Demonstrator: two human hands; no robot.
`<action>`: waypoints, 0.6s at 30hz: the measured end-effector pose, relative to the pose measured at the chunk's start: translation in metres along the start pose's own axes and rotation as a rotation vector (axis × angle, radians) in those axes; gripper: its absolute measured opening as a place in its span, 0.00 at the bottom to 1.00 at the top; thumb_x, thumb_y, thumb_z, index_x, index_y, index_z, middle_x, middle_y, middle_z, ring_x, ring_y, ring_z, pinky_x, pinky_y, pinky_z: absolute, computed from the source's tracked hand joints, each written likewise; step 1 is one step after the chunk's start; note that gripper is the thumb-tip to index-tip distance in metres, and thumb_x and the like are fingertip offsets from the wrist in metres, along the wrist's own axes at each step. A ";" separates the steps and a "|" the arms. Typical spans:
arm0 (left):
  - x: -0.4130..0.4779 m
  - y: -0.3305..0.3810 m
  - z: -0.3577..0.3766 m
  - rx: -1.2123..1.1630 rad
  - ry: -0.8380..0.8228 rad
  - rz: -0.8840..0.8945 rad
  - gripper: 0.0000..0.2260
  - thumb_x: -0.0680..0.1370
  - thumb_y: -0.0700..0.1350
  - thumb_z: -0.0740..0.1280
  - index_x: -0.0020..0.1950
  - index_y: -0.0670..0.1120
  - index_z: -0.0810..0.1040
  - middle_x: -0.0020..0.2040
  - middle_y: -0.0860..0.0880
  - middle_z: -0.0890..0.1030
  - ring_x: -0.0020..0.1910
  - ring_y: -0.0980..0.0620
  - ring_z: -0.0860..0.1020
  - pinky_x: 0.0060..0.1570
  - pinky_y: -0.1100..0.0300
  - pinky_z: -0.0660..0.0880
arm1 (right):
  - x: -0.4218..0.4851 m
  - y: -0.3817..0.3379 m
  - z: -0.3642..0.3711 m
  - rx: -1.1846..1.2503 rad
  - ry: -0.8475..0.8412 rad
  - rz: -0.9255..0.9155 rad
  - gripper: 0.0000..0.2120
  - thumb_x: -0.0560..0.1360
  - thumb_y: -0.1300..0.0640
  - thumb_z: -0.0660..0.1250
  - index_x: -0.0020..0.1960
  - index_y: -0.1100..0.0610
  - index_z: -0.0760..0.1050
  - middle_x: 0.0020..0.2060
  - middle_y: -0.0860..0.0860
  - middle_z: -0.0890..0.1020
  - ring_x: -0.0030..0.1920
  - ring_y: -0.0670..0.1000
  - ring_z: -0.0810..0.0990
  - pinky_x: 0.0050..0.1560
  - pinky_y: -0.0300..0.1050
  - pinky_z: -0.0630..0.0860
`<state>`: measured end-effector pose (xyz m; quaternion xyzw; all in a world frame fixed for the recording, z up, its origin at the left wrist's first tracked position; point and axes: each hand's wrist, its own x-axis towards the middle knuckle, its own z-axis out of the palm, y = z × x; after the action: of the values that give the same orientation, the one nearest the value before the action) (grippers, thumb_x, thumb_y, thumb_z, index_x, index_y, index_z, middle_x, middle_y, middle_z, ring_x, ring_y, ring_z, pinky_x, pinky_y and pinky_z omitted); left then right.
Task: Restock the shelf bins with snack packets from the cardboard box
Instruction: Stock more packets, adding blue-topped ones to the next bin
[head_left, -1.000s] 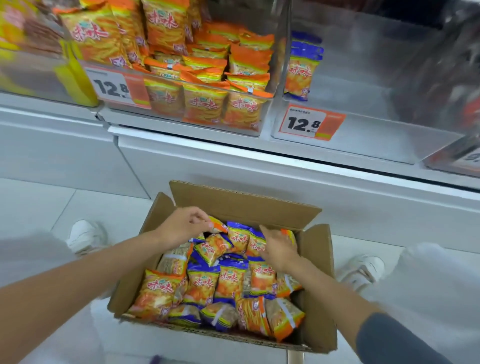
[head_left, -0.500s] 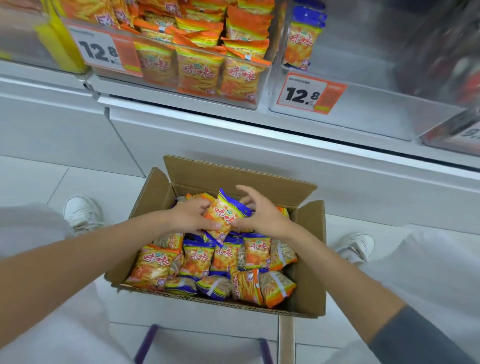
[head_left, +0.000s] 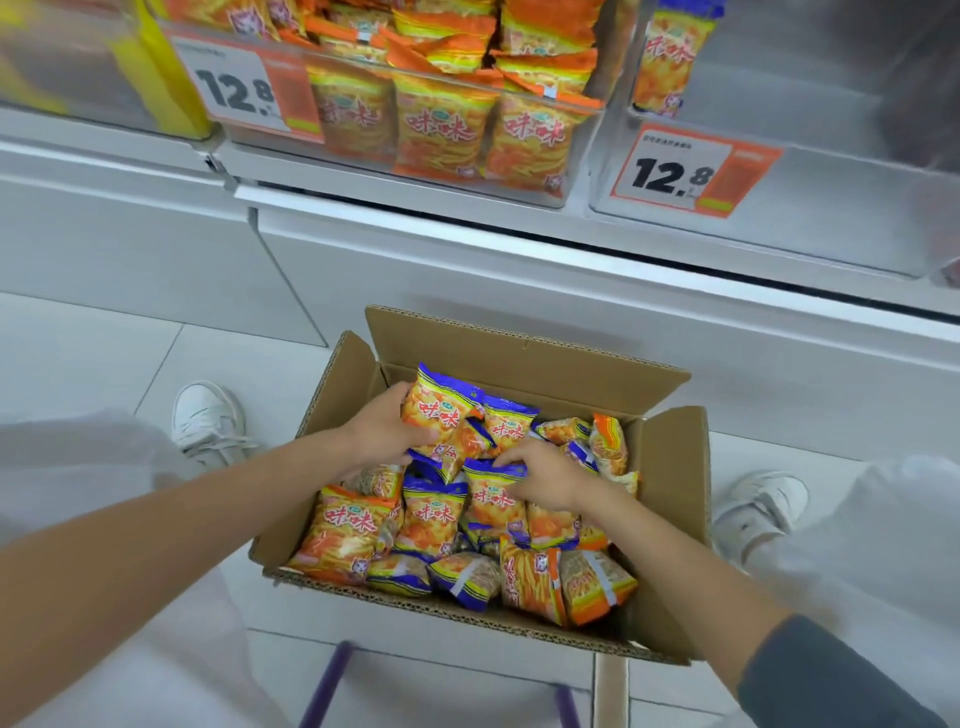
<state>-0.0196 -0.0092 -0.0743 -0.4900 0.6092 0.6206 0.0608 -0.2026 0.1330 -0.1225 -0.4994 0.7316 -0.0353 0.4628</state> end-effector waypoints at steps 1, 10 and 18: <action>0.000 0.003 0.001 -0.001 0.006 0.014 0.19 0.78 0.41 0.69 0.66 0.50 0.67 0.60 0.49 0.78 0.58 0.50 0.78 0.52 0.53 0.79 | -0.006 -0.003 -0.012 0.082 0.027 -0.014 0.21 0.76 0.58 0.70 0.69 0.55 0.73 0.70 0.52 0.71 0.71 0.53 0.69 0.67 0.46 0.67; -0.028 0.068 0.024 -0.229 -0.232 0.111 0.31 0.70 0.64 0.71 0.69 0.55 0.67 0.64 0.50 0.78 0.62 0.49 0.77 0.64 0.45 0.73 | -0.082 -0.031 -0.106 0.650 0.298 -0.216 0.17 0.74 0.64 0.71 0.62 0.54 0.76 0.53 0.49 0.84 0.49 0.44 0.83 0.50 0.38 0.78; -0.078 0.175 0.041 -0.251 -0.117 0.425 0.16 0.78 0.56 0.65 0.63 0.52 0.72 0.57 0.50 0.83 0.57 0.50 0.81 0.59 0.53 0.76 | -0.138 -0.067 -0.176 0.771 0.469 -0.347 0.41 0.65 0.53 0.80 0.73 0.51 0.64 0.57 0.49 0.80 0.57 0.47 0.80 0.58 0.44 0.76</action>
<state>-0.1193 0.0208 0.0915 -0.3180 0.6119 0.7177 -0.0971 -0.2710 0.1324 0.1005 -0.3847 0.6559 -0.4919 0.4241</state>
